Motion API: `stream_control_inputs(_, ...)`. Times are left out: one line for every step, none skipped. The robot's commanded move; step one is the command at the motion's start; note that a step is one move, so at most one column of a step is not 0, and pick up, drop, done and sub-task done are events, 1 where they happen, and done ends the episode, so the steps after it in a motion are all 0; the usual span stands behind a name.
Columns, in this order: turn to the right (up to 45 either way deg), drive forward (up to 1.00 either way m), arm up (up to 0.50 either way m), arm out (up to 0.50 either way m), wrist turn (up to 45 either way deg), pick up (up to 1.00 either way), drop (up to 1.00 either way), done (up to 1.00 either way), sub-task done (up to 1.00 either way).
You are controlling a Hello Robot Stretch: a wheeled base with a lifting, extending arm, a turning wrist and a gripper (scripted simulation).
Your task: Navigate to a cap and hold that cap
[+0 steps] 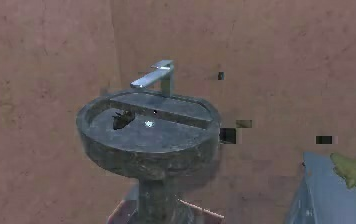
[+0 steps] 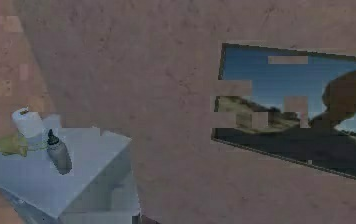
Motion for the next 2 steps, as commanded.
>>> stream_control_inputs(-30.0, 0.0, 0.0, 0.0, 0.0, 0.0, 0.0, 0.0, 0.0)
stream_control_inputs(45.0, 0.0, 0.0, 0.0, 0.0, 0.0, 0.0, 0.0, 0.0)
